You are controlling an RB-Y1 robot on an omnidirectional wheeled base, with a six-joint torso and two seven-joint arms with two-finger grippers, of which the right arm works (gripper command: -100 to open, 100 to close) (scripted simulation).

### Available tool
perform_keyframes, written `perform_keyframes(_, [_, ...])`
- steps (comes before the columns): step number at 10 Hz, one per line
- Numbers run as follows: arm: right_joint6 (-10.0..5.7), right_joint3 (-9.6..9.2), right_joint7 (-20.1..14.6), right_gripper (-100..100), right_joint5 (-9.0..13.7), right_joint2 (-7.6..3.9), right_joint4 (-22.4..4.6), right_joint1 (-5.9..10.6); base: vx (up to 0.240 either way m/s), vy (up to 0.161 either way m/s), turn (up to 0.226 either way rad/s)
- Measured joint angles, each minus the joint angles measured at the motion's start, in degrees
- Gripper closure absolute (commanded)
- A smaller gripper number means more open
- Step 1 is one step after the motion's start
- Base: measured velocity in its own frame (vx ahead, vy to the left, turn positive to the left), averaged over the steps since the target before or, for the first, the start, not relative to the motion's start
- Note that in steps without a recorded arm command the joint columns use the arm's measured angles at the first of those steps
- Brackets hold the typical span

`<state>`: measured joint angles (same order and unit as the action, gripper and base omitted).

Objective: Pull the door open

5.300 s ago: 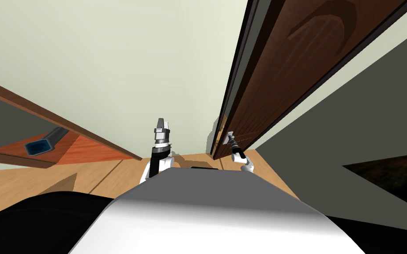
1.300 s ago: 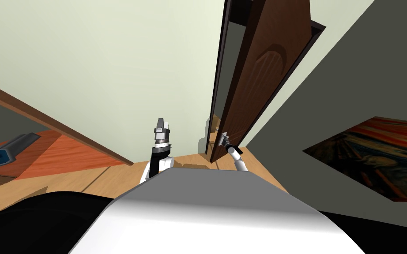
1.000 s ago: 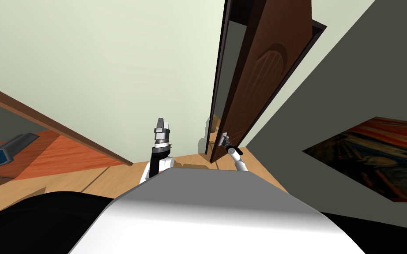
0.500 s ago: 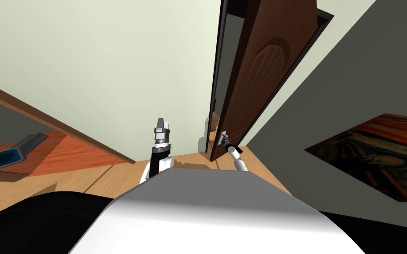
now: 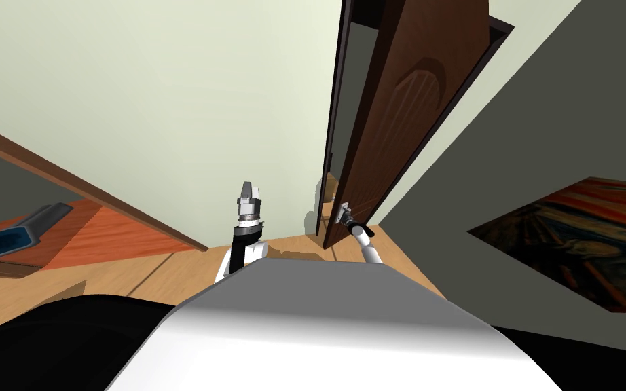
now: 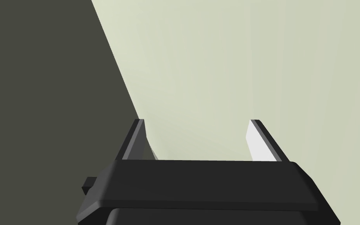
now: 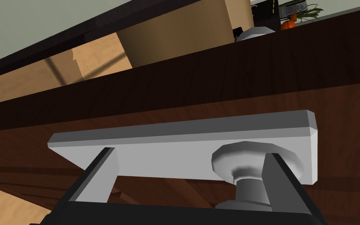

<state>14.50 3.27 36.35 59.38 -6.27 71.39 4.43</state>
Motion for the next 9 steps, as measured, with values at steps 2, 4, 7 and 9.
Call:
perform_keyframes(2, [2.4, 0.85, -1.15, 100, 1.4, -0.22, 1.02, -0.4, -0.046, -0.056, 0.004])
perform_keyframes(4, [1.64, -0.7, 0.21, 100, 5.64, -0.96, -0.76, 0.01, -0.008, -0.019, -0.002])
perform_keyframes(7, [1.02, -1.03, 0.95, 100, 6.09, -0.88, -0.17, -0.77, 0.0, 0.004, -0.004])
perform_keyframes(9, [2.43, 0.14, -1.04, 100, 3.32, -0.26, 1.3, -1.35, 0.004, 0.003, -0.003])
